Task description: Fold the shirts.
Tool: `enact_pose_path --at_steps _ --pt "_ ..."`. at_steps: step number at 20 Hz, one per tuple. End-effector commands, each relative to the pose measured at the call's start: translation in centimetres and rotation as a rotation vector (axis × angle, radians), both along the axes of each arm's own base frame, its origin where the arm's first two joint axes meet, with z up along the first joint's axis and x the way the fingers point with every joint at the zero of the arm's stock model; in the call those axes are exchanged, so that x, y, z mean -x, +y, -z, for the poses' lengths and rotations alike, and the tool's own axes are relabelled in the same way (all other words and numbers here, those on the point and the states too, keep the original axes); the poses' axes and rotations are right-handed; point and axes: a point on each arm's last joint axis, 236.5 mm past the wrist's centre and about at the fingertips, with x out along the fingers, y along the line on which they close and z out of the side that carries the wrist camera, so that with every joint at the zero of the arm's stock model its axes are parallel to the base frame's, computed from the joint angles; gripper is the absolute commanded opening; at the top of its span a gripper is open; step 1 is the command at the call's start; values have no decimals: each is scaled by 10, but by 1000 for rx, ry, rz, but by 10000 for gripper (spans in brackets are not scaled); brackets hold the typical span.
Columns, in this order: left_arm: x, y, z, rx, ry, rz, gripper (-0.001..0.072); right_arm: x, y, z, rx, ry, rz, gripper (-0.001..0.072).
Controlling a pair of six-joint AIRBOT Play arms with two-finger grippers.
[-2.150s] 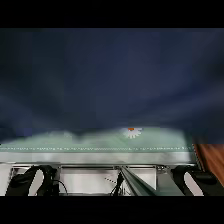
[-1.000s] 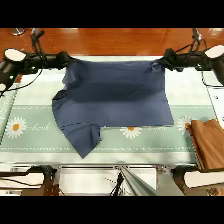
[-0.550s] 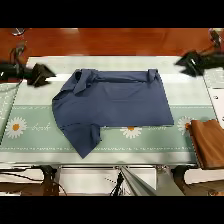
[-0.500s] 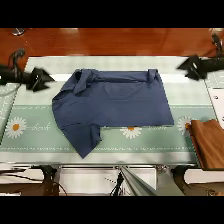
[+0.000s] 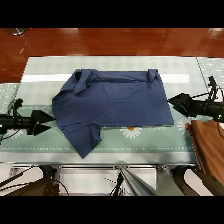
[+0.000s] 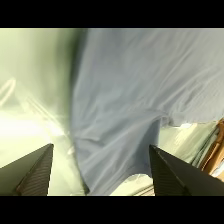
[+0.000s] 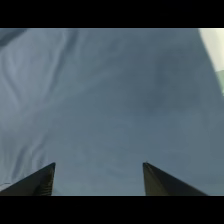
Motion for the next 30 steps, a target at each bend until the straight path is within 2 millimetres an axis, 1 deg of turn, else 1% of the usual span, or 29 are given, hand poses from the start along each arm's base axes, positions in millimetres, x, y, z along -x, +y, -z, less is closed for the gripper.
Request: enact_pose_path --at_steps 1,2,4,9,10,11,12,13,14,15,16,17,18,19,20,22,23,25,27,28,30 --pt "2 -9 11 -15 -31 2 702 5 18 -10 -94 -67 19 636" --pt "-2 -16 10 -13 -57 24 702 6 19 -10 -93 -67 14 635" --pt "-6 -23 15 -34 -64 51 701 5 18 -10 -93 -69 15 635" --pt "1 -46 30 8 -8 121 701 4 17 -10 -91 -69 23 634" --pt "2 -52 29 22 -22 154 700 -1 10 -9 -73 -81 51 634" --pt "3 -55 30 24 -31 179 691 -9 -7 -9 -53 -97 117 633" --pt "2 -55 31 17 -33 176 493 -15 -28 -10 -34 -109 188 633" --pt "-1 -56 30 21 -41 163 127 -16 -51 -7 -13 -110 251 633" --pt "-6 -58 26 37 -51 143 25 -10 -71 -1 17 -85 294 633" --pt "-11 -59 23 50 -61 125 25 4 -89 13 56 -20 323 633" --pt "-14 -58 23 48 -69 115 25 24 -100 29 92 72 328 633" --pt "-16 -57 23 44 -72 111 25 48 -104 48 126 192 316 633" --pt "-16 -57 23 43 -72 111 25 67 -105 63 154 280 293 632" --pt "-15 -57 23 43 -72 111 25 79 -100 72 160 325 257 632" --pt "-15 -57 23 44 -72 111 25 86 -93 77 139 351 240 631" --pt "-16 -57 24 40 -73 108 25 85 -71 79 41 358 195 631" --pt "-17 -56 24 35 -75 105 25 83 -63 79 -4 362 181 631" --pt "-18 -54 25 28 -77 101 25 78 -57 84 -62 371 179 631" --pt "-19 -53 26 22 -80 97 25 62 -49 83 -130 320 167 631" --pt "-20 -53 26 19 -80 96 25 58 -47 86 -161 318 172 630" --pt "-20 -53 26 19 -80 95 25 62 -43 98 -195 365 162 631"
